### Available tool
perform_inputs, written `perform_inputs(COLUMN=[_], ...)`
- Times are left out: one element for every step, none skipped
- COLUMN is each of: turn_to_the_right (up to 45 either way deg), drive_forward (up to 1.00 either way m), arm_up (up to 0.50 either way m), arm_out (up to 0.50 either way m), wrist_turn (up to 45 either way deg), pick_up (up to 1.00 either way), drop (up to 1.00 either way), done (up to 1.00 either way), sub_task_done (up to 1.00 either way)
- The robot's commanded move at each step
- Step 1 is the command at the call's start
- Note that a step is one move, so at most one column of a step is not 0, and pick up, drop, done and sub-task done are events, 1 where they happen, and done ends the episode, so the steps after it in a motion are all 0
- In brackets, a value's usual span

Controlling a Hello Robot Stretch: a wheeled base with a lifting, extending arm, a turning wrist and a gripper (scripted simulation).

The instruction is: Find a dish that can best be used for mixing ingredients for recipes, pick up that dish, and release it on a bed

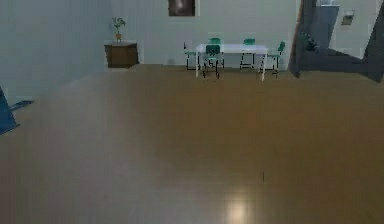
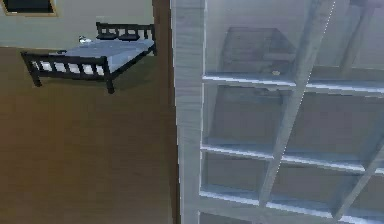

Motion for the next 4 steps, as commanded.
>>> perform_inputs(turn_to_the_right=[9.0,0.0,39.0,0.0], drive_forward=[0.0,0.2,0.0,0.6], arm_up=[0.0,0.0,0.0,0.0], arm_out=[0.0,0.0,0.0,0.0], wrist_turn=[0.0,0.0,0.0,0.0], pick_up=[0.0,0.0,0.0,0.0], drop=[0.0,0.0,0.0,0.0], done=[0.0,0.0,0.0,0.0], sub_task_done=[0.0,0.0,0.0,0.0])
